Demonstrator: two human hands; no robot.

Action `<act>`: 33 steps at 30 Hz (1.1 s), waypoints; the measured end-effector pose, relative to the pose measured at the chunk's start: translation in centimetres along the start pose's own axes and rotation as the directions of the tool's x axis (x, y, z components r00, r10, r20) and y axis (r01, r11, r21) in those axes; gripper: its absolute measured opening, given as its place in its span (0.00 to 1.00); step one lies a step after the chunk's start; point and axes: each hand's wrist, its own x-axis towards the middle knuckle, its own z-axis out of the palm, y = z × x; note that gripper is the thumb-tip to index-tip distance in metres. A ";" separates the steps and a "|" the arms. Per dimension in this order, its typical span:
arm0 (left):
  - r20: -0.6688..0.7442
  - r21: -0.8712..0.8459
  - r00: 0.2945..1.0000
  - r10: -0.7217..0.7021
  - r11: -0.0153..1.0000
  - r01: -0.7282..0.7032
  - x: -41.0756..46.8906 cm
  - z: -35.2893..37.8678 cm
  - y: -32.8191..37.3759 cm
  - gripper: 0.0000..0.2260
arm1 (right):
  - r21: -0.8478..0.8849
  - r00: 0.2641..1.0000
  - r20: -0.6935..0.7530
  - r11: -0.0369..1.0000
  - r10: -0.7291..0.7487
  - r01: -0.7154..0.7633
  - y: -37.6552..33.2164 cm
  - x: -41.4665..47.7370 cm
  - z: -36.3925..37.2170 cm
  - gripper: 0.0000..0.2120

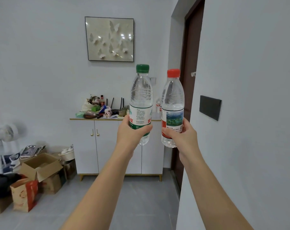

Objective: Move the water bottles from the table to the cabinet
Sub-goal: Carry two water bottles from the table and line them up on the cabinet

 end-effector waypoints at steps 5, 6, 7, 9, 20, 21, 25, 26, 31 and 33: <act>0.003 0.008 1.000 0.004 1.000 -0.004 8.5 0.6 -4.0 0.22 | 0.044 1.000 -0.008 0.999 -0.007 0.008 3.9 7.9 2.0 0.23; 0.010 0.014 1.000 0.003 1.000 -0.003 10.2 0.7 -4.6 0.22 | 0.049 1.000 -0.008 0.999 -0.008 0.009 4.5 9.6 2.5 0.23; 0.015 0.020 1.000 0.002 1.000 -0.002 11.8 0.8 -5.2 0.22 | 0.052 1.000 -0.006 0.999 -0.007 0.008 5.2 11.1 2.9 0.23; 0.019 0.025 1.000 0.005 1.000 -0.005 14.7 0.9 -6.5 0.22 | 0.061 1.000 0.001 0.998 -0.008 0.008 6.5 14.0 3.7 0.24; -0.016 -0.006 1.000 -0.016 1.000 0.016 26.5 1.1 -14.4 0.22 | 0.057 1.000 -0.006 0.998 0.028 -0.028 14.5 24.7 6.9 0.23; -0.015 -0.004 1.000 -0.011 1.000 0.011 27.6 1.1 -15.3 0.22 | 0.057 0.999 -0.013 0.998 0.030 -0.030 15.3 25.7 7.2 0.23; -0.009 -0.001 1.000 0.003 1.000 -0.003 32.6 1.3 -18.7 0.22 | 0.064 0.998 -0.041 0.997 0.036 -0.033 18.6 30.7 8.9 0.22; -0.004 0.000 1.000 0.005 1.000 -0.005 34.0 1.3 -19.6 0.21 | 0.070 0.998 -0.051 0.997 0.036 -0.033 19.5 32.0 9.5 0.22; 0.028 -0.005 1.000 0.012 1.000 -0.012 42.0 1.1 -23.1 0.21 | 0.092 0.993 -0.113 0.995 0.038 -0.028 23.6 39.3 12.6 0.23; 0.036 -0.008 0.999 0.016 1.000 -0.016 45.3 1.0 -24.3 0.20 | 0.081 0.992 -0.119 0.996 0.031 -0.022 25.0 42.2 13.8 0.23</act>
